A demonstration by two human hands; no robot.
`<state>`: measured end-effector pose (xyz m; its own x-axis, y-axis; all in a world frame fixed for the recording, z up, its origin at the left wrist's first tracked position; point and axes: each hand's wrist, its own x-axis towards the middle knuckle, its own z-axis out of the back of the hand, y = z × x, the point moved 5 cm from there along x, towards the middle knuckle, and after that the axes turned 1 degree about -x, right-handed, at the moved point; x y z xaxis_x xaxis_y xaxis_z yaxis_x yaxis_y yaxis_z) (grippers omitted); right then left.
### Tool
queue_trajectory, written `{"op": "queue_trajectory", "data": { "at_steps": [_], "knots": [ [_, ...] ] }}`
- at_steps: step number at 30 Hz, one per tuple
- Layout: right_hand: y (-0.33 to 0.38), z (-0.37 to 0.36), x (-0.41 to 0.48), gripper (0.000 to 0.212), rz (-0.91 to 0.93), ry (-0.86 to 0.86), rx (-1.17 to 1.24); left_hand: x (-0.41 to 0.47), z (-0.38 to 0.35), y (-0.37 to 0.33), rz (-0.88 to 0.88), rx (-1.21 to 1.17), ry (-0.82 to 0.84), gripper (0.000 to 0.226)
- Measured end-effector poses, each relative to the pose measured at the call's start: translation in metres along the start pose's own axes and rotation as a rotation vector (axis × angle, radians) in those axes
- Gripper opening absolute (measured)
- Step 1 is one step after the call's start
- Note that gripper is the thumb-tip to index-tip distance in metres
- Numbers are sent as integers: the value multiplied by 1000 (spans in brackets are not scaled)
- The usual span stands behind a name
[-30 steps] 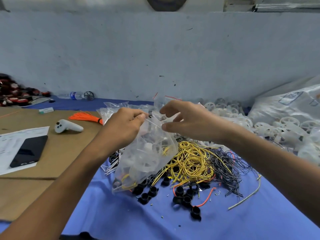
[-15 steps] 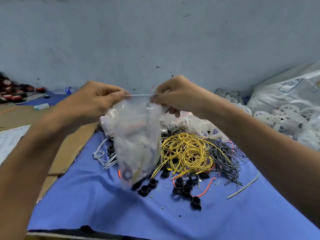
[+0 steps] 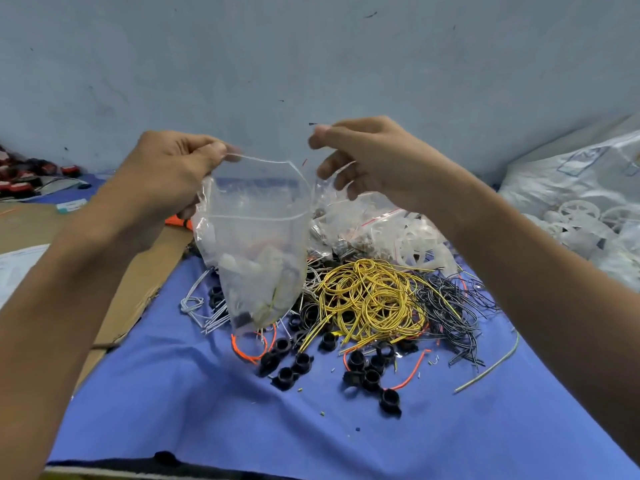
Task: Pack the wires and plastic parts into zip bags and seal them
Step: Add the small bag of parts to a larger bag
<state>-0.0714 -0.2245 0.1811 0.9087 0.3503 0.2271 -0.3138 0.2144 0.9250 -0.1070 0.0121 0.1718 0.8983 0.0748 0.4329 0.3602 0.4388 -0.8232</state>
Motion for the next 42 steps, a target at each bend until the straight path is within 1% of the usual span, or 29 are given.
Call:
{"op": "queue_trajectory", "data": {
  "at_steps": [2, 4, 6, 8, 11, 13, 14, 15, 16, 17, 18, 19, 20, 23, 24, 27, 28, 30, 33, 36, 39, 42],
  "knots": [
    [-20, 25, 4, 22, -13, -112, -88, -2, -4, -2, -53, -19, -36, 24],
    [-52, 49, 6, 15, -64, -199, -215, -2, -11, 2, -68, -43, -48, 27],
    [-90, 65, 9, 14, -113, -243, -369, -2, -16, 11, -53, -39, -59, 27],
    [-128, 76, 16, 17, -132, -267, -592, 2, -19, 23, -39, -12, -61, 26],
    [-180, 87, 33, 31, -222, -250, -940, 6, -19, 36, -26, -4, -55, 27],
    [-204, 88, 47, 46, -242, -208, -1039, 6, -18, 42, -41, -14, -43, 26],
    [-213, 85, 54, 50, -233, -167, -1070, 6, -17, 43, -52, -13, -31, 24],
    [-219, 82, 62, 49, -218, -119, -1107, 5, -16, 44, -63, 0, -18, 22],
    [-223, 79, 69, 43, -201, -85, -1152, 5, -15, 45, -72, 21, -9, 20],
    [-224, 79, 75, 32, -186, -79, -1198, 4, -14, 47, -81, 30, -7, 19],
    [-220, 81, 80, 22, -175, -103, -1219, 3, -13, 47, -89, 29, -7, 19],
    [-214, 85, 83, 17, -173, -139, -1220, 3, -12, 47, -93, 23, -6, 20],
    [-206, 91, 84, 18, -176, -171, -1200, 2, -12, 47, -95, 14, -1, 19],
    [-167, 110, 76, 36, -193, -199, -1090, 2, -16, 45, -84, 21, 29, 25],
    [-149, 116, 69, 37, -201, -206, -1057, 3, -19, 44, -74, 29, 47, 25],
    [-87, 129, 45, 17, -132, -274, -948, 3, -30, 41, -42, 22, 124, 21],
    [-66, 130, 35, 13, -83, -297, -900, 3, -33, 39, -35, 11, 146, 20],
    [-25, 128, 14, 17, 34, -321, -774, 2, -38, 35, -21, 20, 150, 19],
    [24, 110, -15, 16, 159, -230, -489, 0, -43, 30, -8, 124, 111, 24],
    [58, 85, -35, 12, 243, -119, -212, -3, -49, 24, 32, 134, 125, 26],
    [76, 56, -42, 12, 256, -37, -51, -9, -53, 21, 79, 114, 139, 26],
    [77, 27, -41, 14, 217, 27, -2, -17, -54, 12, 86, 109, 151, 27]
  ]
}}
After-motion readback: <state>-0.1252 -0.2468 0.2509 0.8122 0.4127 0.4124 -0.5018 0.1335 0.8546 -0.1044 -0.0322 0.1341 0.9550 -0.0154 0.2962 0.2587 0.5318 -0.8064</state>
